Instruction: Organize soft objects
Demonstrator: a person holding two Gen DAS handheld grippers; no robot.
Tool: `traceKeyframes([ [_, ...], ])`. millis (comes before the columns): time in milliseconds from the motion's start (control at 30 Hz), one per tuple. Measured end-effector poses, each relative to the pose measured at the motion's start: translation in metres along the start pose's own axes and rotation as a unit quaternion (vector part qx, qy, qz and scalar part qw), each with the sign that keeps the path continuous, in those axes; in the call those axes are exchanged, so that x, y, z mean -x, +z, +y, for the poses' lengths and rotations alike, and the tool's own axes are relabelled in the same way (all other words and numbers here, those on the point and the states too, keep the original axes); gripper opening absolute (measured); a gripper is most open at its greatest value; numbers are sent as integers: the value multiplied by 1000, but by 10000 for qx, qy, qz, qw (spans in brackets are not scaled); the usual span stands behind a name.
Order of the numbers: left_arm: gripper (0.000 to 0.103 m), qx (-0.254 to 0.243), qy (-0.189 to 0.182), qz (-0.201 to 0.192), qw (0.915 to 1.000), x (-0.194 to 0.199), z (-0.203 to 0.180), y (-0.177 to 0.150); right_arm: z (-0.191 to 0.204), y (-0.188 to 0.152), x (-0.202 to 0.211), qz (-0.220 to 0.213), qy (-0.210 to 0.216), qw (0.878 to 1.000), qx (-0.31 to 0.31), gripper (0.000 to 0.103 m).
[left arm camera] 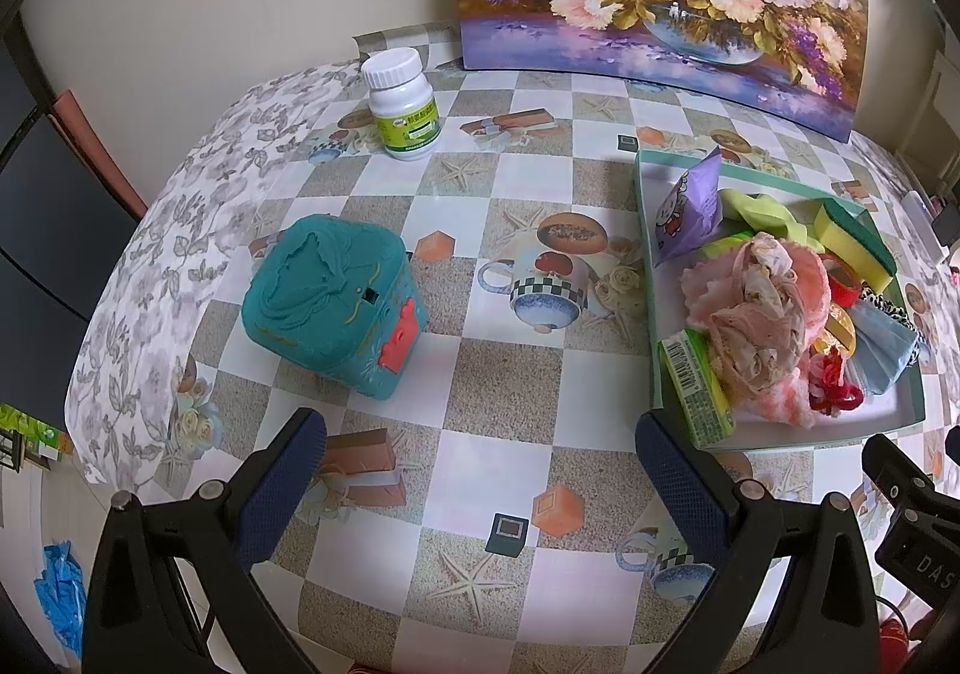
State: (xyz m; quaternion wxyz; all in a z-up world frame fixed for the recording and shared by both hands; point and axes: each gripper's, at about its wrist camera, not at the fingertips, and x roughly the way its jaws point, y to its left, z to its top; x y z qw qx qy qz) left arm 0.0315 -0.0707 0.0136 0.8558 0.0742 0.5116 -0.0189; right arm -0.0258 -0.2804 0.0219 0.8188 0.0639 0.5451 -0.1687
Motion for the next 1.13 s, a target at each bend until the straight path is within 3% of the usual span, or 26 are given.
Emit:
traceKeyframes([
  [1133, 102, 140, 42, -21, 9999, 1, 2, 0, 0, 0, -1, 11, -13, 10000, 15, 103],
])
